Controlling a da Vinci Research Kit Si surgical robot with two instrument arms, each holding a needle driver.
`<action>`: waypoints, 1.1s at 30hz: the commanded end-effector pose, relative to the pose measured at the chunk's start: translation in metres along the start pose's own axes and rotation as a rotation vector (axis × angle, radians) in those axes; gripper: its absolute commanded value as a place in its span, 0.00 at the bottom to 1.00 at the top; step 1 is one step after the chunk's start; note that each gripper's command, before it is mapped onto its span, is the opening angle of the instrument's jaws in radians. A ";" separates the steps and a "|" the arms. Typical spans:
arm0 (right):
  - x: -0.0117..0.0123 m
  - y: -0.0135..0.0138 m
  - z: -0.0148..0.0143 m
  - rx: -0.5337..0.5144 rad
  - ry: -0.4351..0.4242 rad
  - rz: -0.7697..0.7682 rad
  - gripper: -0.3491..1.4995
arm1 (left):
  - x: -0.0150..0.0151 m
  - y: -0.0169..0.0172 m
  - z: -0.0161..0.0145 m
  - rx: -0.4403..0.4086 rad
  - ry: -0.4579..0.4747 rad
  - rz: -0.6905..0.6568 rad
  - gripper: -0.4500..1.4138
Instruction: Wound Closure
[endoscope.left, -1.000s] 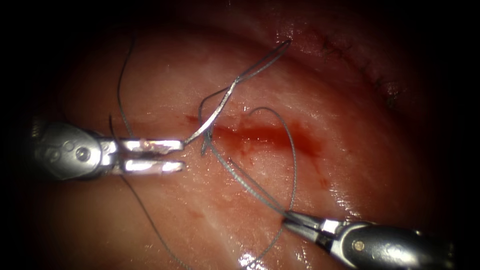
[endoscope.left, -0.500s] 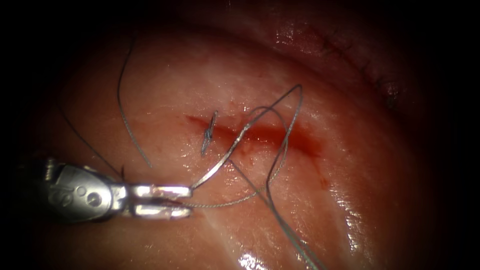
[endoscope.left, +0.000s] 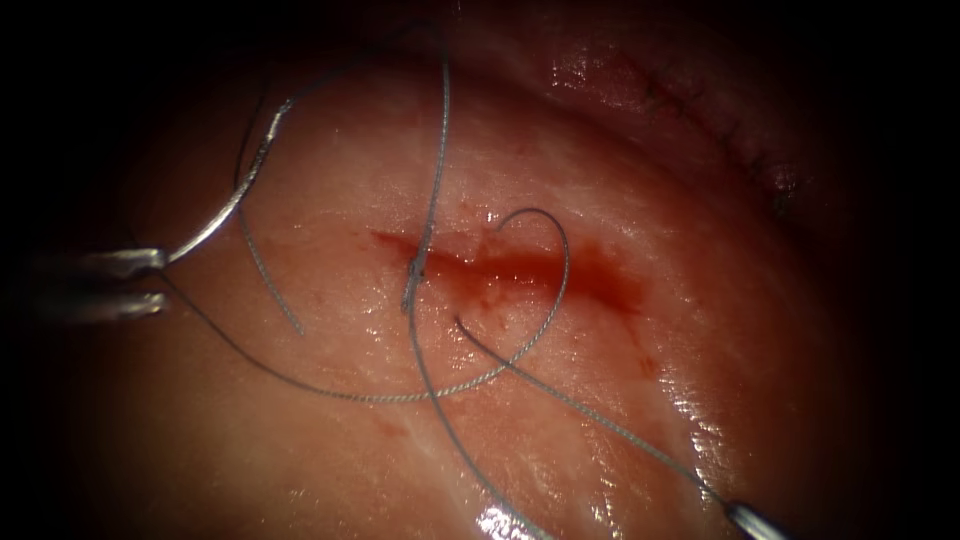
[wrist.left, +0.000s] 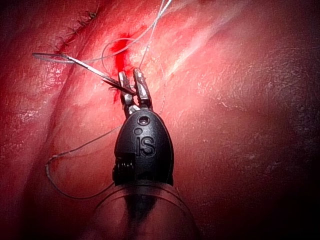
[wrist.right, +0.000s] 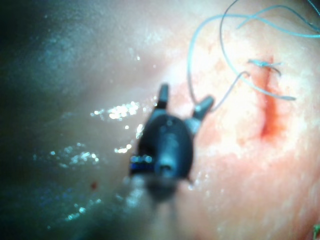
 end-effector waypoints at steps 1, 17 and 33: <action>-0.0011 0.0002 0.0012 -0.003 0.000 -0.005 0.98 | -0.0006 -0.0001 -0.0005 0.015 0.005 -0.005 0.00; -0.0016 0.0080 0.0072 -0.018 0.033 0.042 0.99 | -0.0018 -0.0022 -0.0033 0.080 -0.040 0.001 0.00; -0.0017 0.0126 0.0169 0.016 -0.030 -0.111 0.92 | -0.0027 -0.0003 -0.0001 0.050 -0.018 0.024 0.00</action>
